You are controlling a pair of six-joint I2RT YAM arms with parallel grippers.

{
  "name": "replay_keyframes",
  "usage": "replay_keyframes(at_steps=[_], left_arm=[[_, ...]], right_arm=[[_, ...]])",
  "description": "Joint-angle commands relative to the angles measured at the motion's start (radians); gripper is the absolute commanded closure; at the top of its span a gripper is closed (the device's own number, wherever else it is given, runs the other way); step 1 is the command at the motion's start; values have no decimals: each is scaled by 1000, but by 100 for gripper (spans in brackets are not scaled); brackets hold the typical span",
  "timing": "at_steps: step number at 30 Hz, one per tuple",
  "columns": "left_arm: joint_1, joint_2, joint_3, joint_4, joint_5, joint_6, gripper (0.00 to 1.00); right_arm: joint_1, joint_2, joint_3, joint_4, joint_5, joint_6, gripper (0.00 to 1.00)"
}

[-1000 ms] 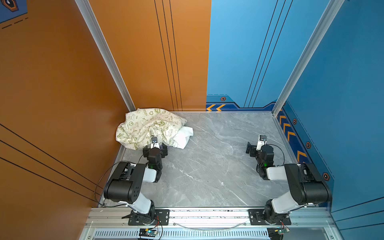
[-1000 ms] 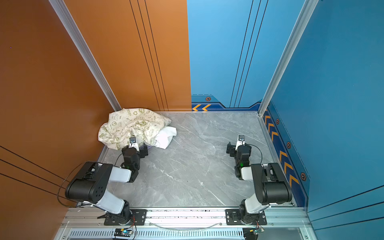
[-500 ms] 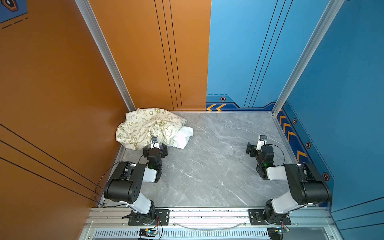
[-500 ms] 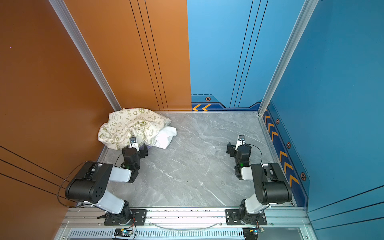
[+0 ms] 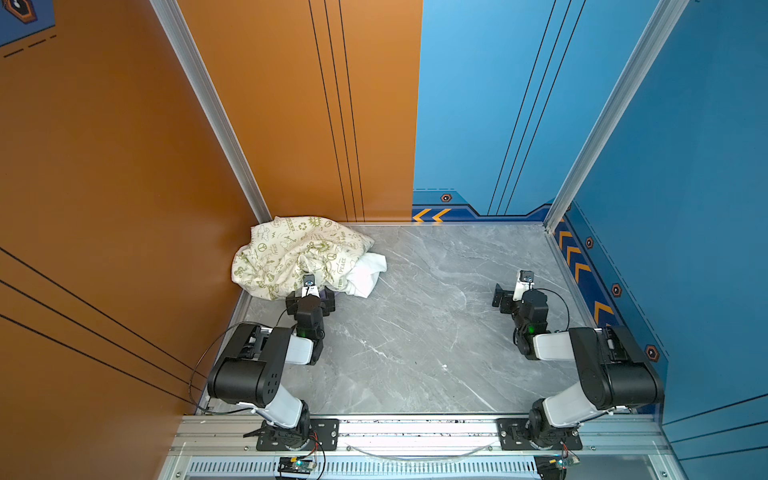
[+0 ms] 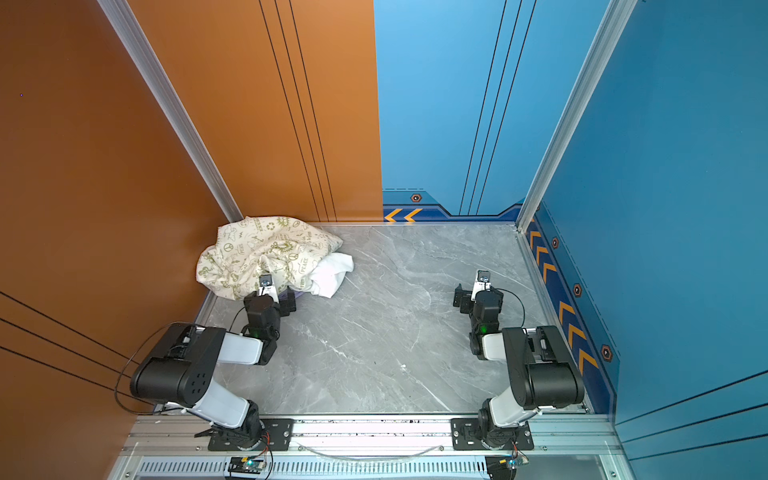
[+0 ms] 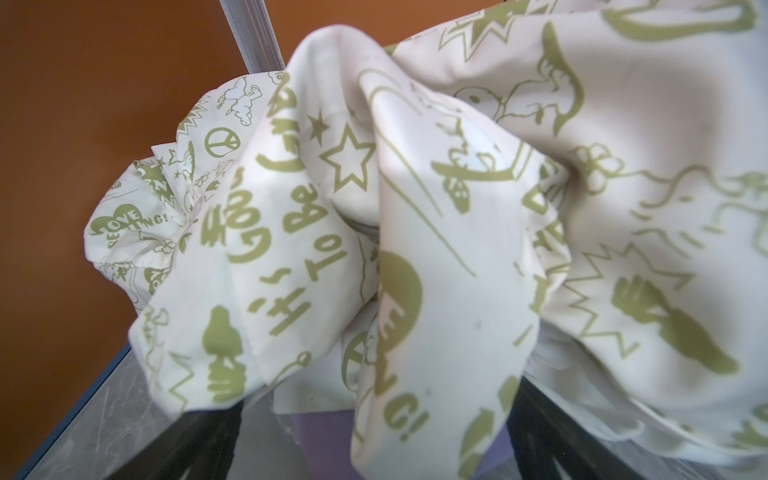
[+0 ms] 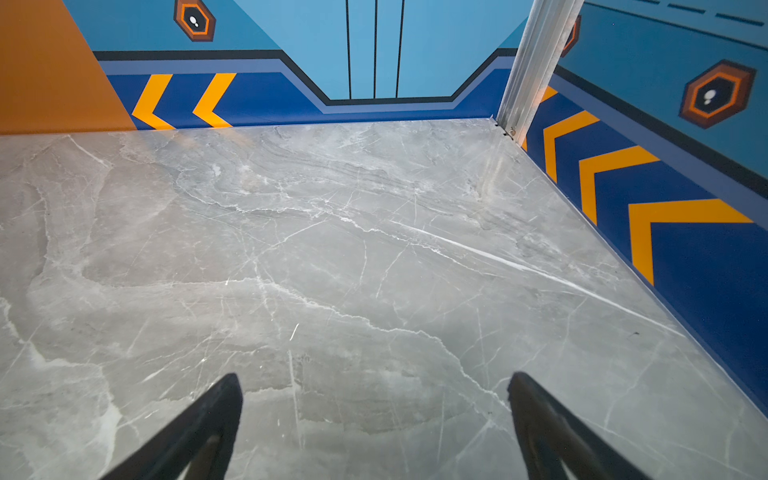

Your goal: Pick out a specific cloth from the pile

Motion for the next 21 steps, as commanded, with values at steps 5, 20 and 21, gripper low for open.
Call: replay_keyframes(at_steps=[5, 20, 21], left_arm=[[-17, -90, 0, -44, 3, 27, 2], [-66, -905, 268, -1292, -63, -354, 1], [-55, -934, 281, -1349, -44, -390, 0]], right_arm=[[0, -114, 80, -238, 6, 15, 0], [72, -537, 239, -721, -140, 219, 0], [83, -552, 246, -734, -162, 219, 0]])
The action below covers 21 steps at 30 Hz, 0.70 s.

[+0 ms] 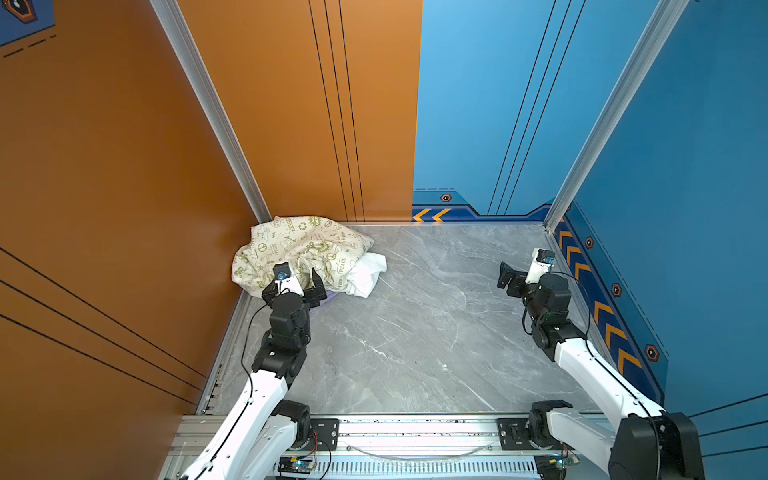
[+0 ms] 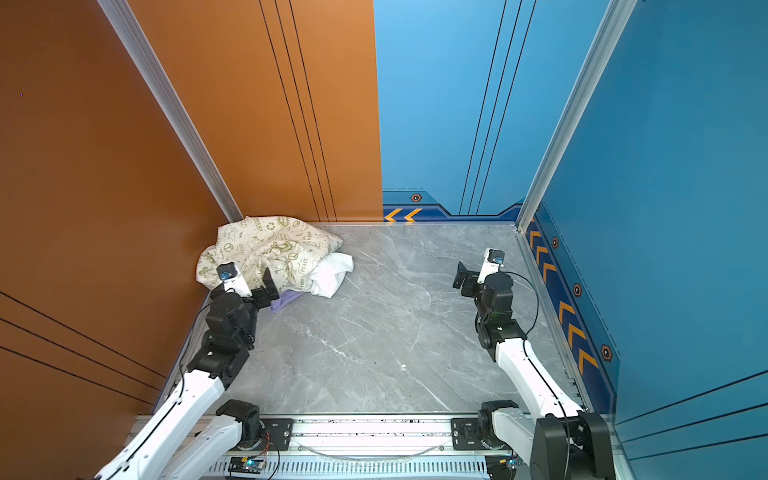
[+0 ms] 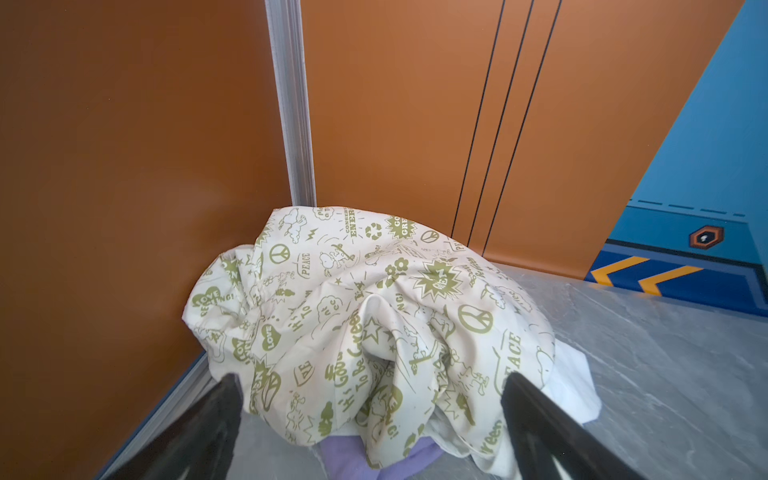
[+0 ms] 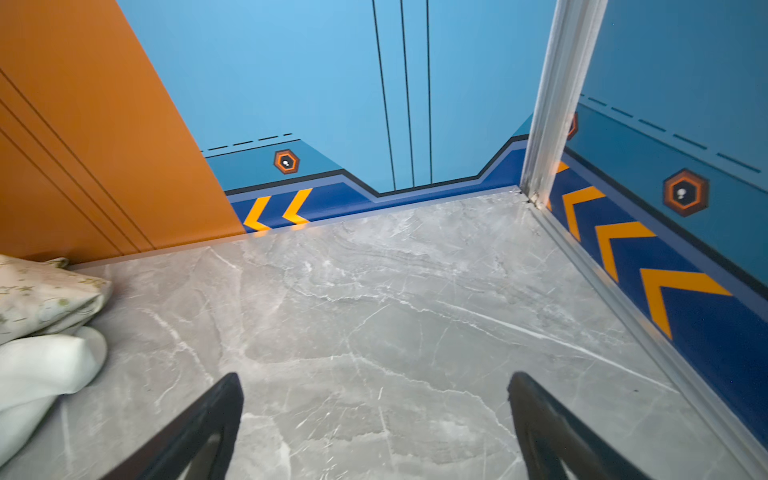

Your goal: Pick out a specific cloth from the pile

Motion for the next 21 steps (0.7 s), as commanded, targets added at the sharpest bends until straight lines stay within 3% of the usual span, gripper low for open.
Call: replay_keyframes(at_steps=[1, 9, 11, 17, 21], left_arm=[[36, -82, 55, -435, 41, -199, 1], [172, -82, 48, -581, 280, -447, 12], [204, -54, 30, -575, 319, -502, 24], [328, 36, -51, -421, 501, -632, 37], [401, 110, -83, -304, 593, -691, 39]], right_arm=[[34, -56, 41, -124, -93, 51, 0], [162, -126, 57, -212, -205, 6, 0], [197, -136, 56, -228, -216, -4, 0], [277, -148, 59, -247, -216, -25, 0], [306, -138, 65, -246, -205, -48, 0]])
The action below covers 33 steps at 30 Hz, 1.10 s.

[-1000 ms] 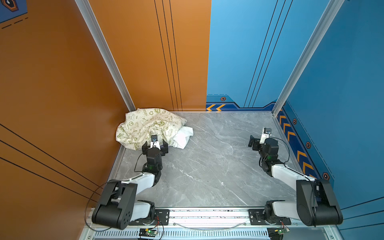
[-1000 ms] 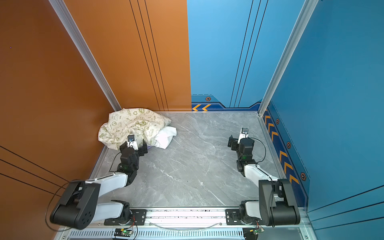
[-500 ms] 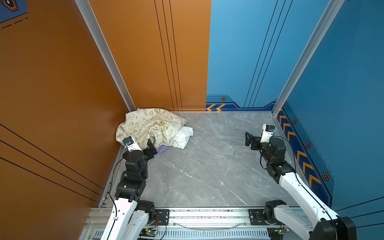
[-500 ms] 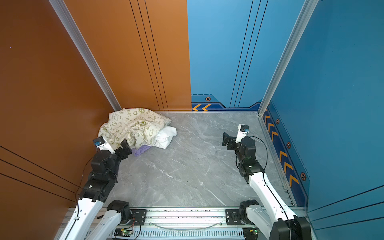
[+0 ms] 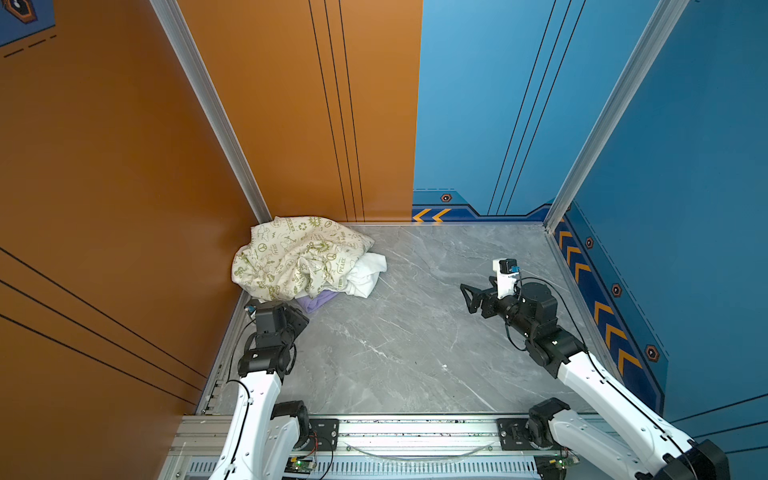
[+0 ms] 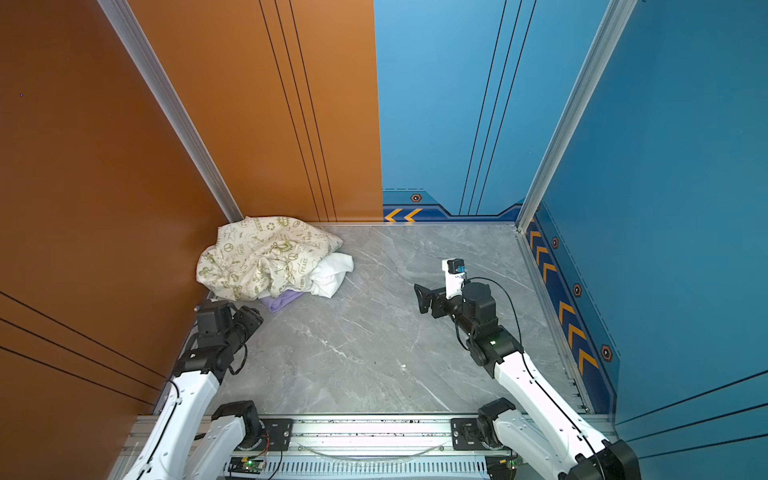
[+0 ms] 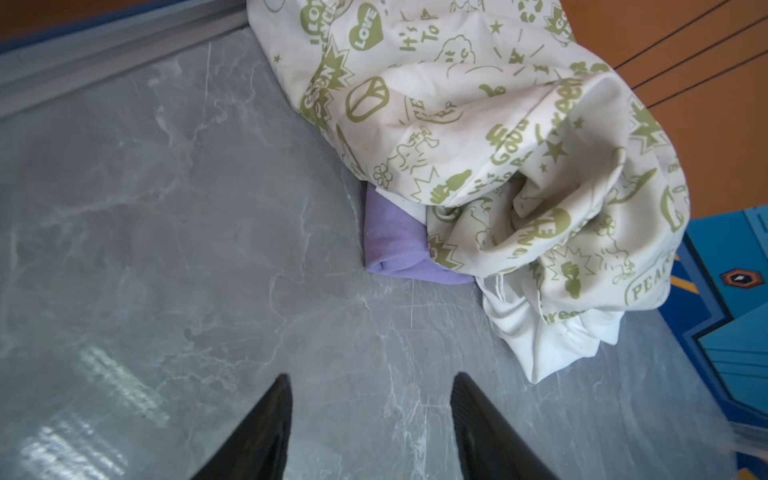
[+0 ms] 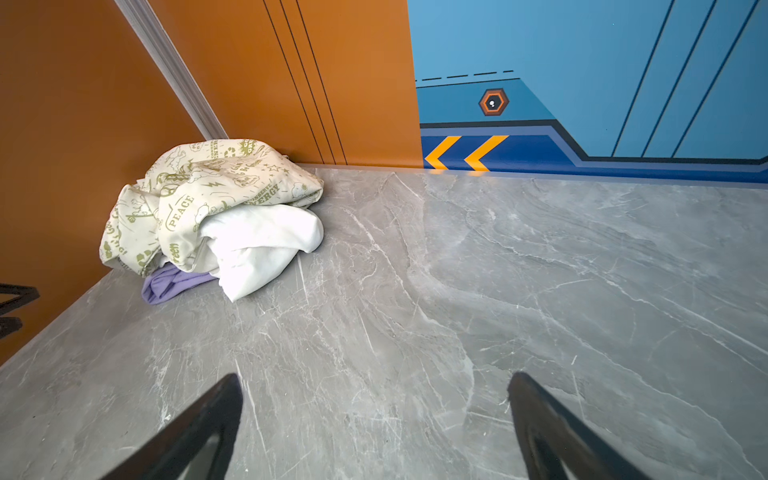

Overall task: Pick out a specific cloth from the pile
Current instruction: 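Reach the left gripper down to the lavender shirt under the pile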

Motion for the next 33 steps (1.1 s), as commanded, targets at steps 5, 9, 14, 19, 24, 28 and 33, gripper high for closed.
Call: replay_keyframes(at_steps=[5, 9, 14, 19, 24, 28, 33], left_arm=[[99, 154, -22, 255, 204, -137, 45], [122, 273, 3, 303, 252, -153, 48], [152, 401, 47, 345, 307, -173, 52], [180, 493, 90, 383, 343, -160, 53], [192, 587, 127, 409, 408, -160, 55], [193, 632, 141, 409, 410, -150, 57], [194, 681, 151, 408, 412, -149, 59]], right_arm=[[31, 11, 47, -33, -11, -42, 0], [36, 9, 45, -41, 0, -53, 0], [37, -6, 28, -49, 9, -66, 0], [36, -21, 13, -51, 16, -81, 0], [36, -25, 6, -57, 20, -89, 0], [37, -28, 3, -58, 24, -92, 0], [36, -29, 1, -56, 27, -98, 0]])
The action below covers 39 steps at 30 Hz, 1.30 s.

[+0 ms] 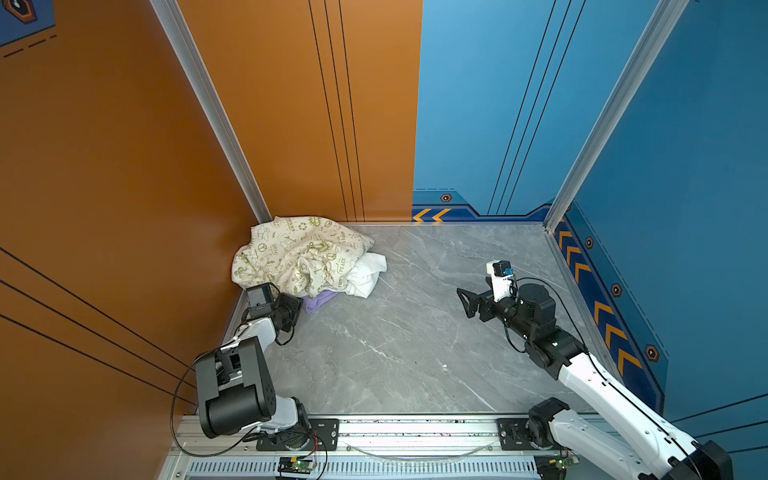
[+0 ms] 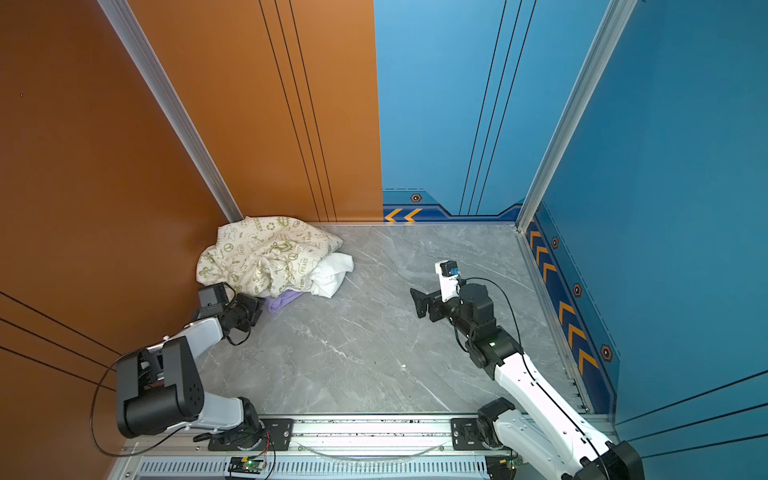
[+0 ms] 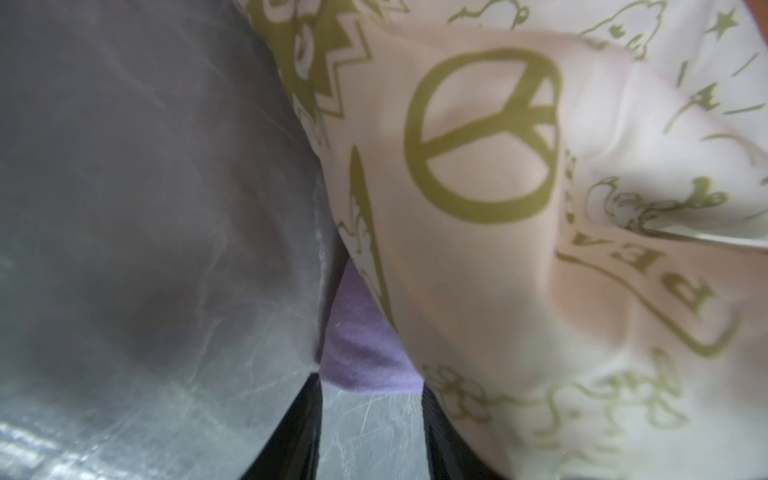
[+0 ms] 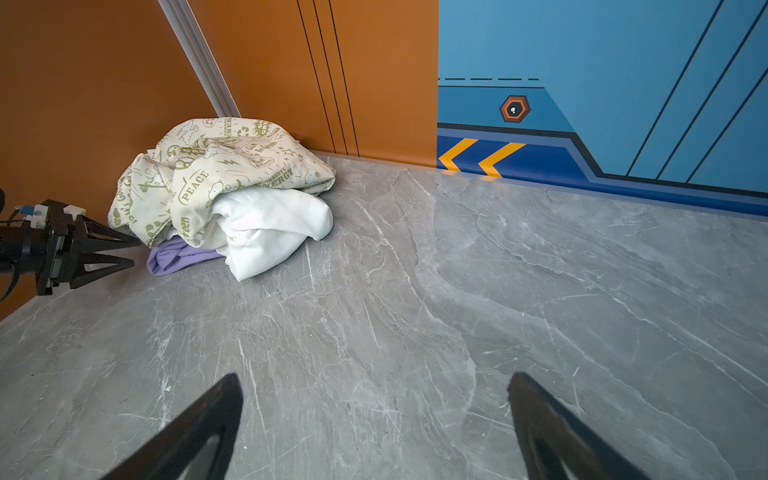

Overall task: Pick out a specific cloth from the pile
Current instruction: 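Reach the left gripper down to the lavender shirt under the pile, then close the left gripper on the lavender shirt and lift it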

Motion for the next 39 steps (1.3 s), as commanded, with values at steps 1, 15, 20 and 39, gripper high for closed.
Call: replay_keyframes(at_steps=[1, 15, 20, 39], left_arm=[[9, 27, 25, 5, 24, 8, 58], [-6, 124, 65, 39, 55, -3, 57], [-17, 144, 48, 88, 67, -49, 61], [-42, 41, 43, 171, 72, -79, 100]], right_arm=[[6, -15, -11, -18, 16, -23, 0], [7, -12, -11, -18, 18, -23, 0], [6, -9, -10, -16, 17, -23, 0], [1, -27, -22, -21, 19, -33, 0]])
